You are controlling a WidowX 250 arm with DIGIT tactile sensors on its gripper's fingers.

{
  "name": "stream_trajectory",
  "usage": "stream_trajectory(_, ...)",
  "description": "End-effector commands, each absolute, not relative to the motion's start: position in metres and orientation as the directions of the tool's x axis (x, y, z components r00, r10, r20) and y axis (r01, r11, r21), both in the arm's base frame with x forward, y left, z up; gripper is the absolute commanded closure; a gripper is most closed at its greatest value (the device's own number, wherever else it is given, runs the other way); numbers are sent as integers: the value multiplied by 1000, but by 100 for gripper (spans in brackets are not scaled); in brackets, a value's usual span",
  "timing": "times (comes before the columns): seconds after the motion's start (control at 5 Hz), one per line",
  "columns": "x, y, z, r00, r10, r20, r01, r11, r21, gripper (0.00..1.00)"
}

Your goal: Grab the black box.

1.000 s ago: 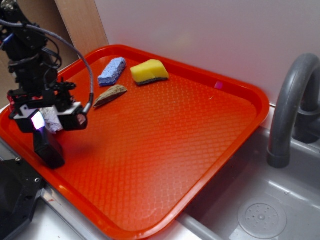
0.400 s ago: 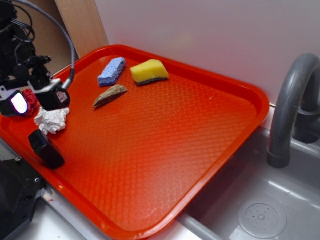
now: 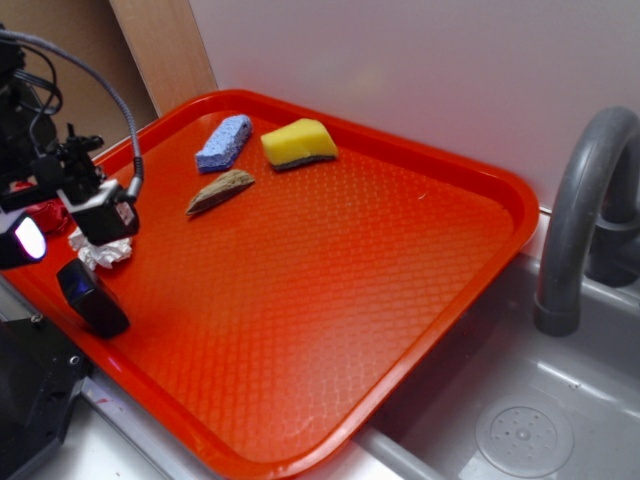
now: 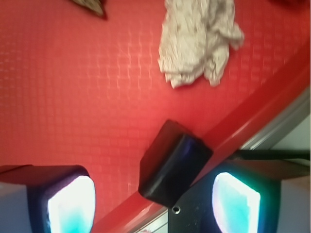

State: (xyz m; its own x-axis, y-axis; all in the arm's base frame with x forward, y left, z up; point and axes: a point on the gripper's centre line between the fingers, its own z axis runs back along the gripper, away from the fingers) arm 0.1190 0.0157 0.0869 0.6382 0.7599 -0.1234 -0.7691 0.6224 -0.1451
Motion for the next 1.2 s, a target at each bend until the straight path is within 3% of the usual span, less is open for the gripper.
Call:
stream_trajectory(0.0,124,9,75,612,776,-155,-790,607,-84,0)
stream_trajectory(0.2,111,5,58,637,747,-190,-760,650,5,0)
stream_trajectory(0.4,98,3,63,640,745,-191,-753,657,37,0)
stream_trajectory(0.8,96,4,54,640,752,-158,-756,653,45,0)
stream_trajectory(1.0,103,5,51,671,729,-136,-735,678,6,0)
